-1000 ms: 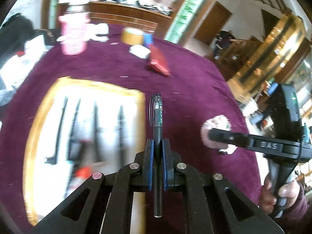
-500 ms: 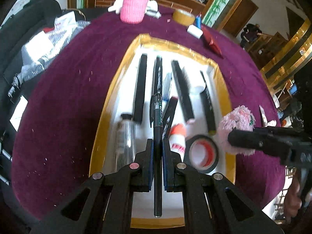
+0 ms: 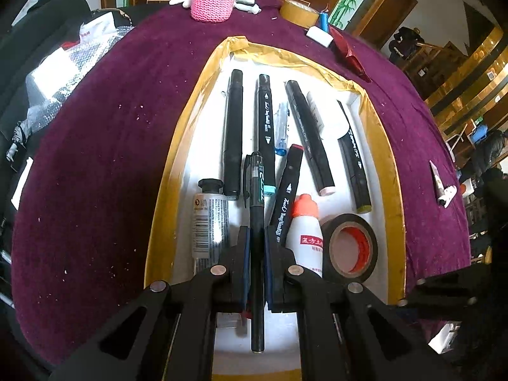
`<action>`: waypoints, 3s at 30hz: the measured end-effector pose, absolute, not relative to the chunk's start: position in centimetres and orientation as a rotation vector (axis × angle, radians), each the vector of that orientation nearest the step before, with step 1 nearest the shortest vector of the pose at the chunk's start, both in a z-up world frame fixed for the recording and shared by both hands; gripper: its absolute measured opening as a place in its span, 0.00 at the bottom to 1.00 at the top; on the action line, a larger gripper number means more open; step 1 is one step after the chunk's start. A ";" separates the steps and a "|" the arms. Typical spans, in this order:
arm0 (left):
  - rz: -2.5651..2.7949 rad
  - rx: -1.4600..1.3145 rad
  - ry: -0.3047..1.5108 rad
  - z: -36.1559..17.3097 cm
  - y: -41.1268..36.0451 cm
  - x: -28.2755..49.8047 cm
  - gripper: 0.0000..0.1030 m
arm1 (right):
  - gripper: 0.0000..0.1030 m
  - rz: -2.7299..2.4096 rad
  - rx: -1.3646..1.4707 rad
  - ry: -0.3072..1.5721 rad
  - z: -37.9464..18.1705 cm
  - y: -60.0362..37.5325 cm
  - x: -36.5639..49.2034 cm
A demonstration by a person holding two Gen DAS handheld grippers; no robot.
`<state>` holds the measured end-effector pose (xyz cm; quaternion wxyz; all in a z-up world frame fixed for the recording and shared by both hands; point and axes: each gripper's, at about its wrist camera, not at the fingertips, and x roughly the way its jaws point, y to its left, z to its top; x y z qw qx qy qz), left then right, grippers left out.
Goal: Organize objects
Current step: 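Lower the black pen and pink fluffy pen into the tray with both grippers, then open both grippers and move them back from the tray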
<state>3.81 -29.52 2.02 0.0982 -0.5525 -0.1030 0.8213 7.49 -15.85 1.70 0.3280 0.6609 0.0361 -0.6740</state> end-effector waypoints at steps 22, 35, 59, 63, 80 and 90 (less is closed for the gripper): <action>2.499 -1.533 -0.434 6.8 -31.4 3.9 0.50 | 0.39 -1.934 1.650 0.348 3.2 -15.9 8.6; 2.595 -1.488 -0.395 8.4 -32.0 3.7 0.50 | 0.39 -2.180 1.537 0.410 7.5 -14.7 8.1; 2.703 -1.395 -0.112 10.5 -28.6 4.1 0.51 | 0.45 -2.546 1.371 0.442 11.4 -10.5 7.4; 2.700 -1.391 -0.094 10.6 -27.8 4.1 0.51 | 0.46 -2.586 1.365 0.410 11.8 -9.2 7.1; 2.670 -1.410 -0.030 10.9 -22.1 4.2 0.50 | 0.46 -2.609 1.413 0.336 11.2 -3.3 6.6; 2.584 -1.461 -0.024 9.9 -16.8 3.9 0.50 | 0.46 -2.579 1.604 0.124 8.4 4.8 5.5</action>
